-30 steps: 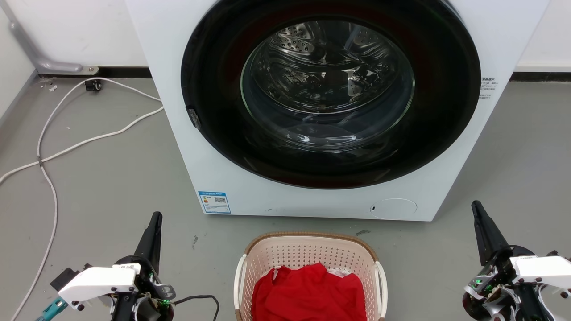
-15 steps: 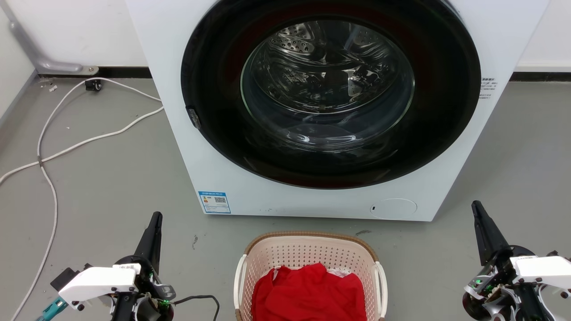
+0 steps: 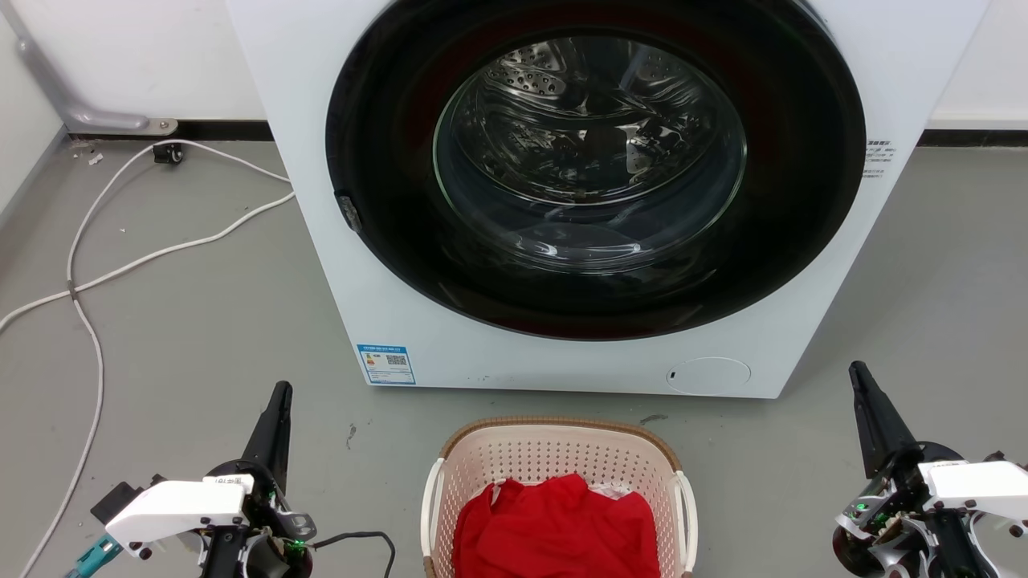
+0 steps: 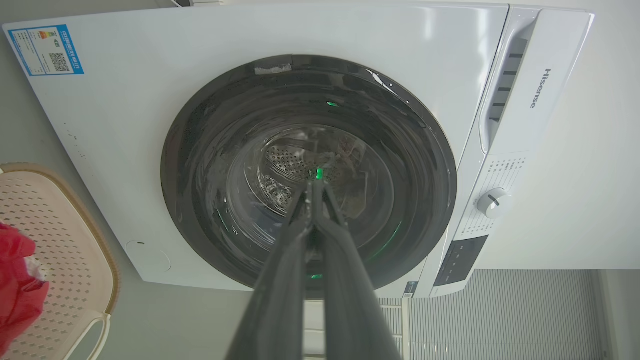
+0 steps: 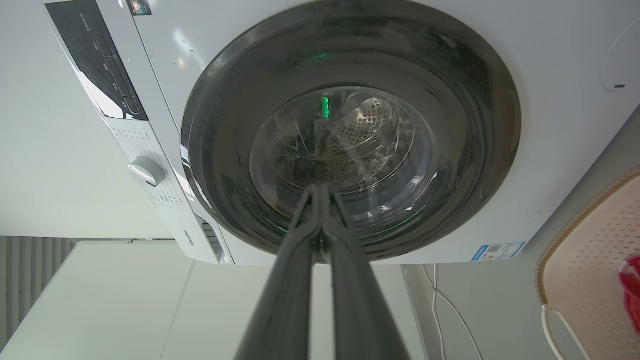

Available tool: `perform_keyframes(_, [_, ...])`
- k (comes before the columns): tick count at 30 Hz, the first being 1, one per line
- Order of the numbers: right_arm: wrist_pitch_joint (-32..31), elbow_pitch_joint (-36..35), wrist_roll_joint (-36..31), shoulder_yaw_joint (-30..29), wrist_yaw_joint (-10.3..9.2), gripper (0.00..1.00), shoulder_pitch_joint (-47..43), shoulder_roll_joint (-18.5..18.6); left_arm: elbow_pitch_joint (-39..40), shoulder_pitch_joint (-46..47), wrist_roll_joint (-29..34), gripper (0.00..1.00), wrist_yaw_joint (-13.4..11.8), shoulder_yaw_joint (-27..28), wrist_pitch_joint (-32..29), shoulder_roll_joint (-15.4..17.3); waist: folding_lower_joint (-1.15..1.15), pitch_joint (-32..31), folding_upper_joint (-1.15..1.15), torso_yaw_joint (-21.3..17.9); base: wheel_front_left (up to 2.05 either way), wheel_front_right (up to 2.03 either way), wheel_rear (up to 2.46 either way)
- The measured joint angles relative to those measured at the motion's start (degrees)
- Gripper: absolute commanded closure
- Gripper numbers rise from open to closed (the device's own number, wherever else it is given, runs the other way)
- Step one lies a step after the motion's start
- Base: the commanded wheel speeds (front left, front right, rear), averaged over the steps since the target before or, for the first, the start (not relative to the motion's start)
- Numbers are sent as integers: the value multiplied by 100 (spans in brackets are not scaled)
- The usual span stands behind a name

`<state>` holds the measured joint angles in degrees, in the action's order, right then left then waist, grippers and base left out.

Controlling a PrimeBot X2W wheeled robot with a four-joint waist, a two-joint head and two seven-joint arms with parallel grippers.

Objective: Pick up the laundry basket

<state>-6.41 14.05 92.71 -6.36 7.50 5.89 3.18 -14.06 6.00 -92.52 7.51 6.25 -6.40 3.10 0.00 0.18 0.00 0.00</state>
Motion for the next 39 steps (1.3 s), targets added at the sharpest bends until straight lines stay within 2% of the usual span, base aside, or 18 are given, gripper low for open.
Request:
perform_keyframes(5, [-2, 0, 0, -1, 0, 100, 0, -1, 0, 1, 0, 100, 0, 1, 0, -1, 0, 0, 0, 0, 0, 0, 0])
perform_keyframes(6, [-3, 0, 0, -1, 0, 0, 0, -1, 0, 1, 0, 0, 0, 2, -1, -1, 0, 0, 0, 0, 0, 0, 0])
perform_keyframes(13, [67, 240, -22, 26, -2, 0, -254, -21, -211, -238, 19, 0, -3, -43, 64, -36, 0, 0, 0, -1, 0, 0, 0])
perform_keyframes(17, [186, 209, -267, 40, -2, 0, -253, -23, -147, -238, 245, 0, -2, -53, 183, -36, 0, 3, 0, -4, 0, 0, 0])
perform_keyframes(22, [316, 48, -848, 51, -2, 0, -259, -23, -16, -238, 705, 0, -22, -67, 314, -36, 0, 9, 0, -8, 0, 0, 0])
perform_keyframes(39, [733, -449, -3189, 315, -2, 0, -403, -25, 443, -332, 2524, 0, -322, -390, 722, -34, 0, 27, 0, -16, 0, 0, 0])
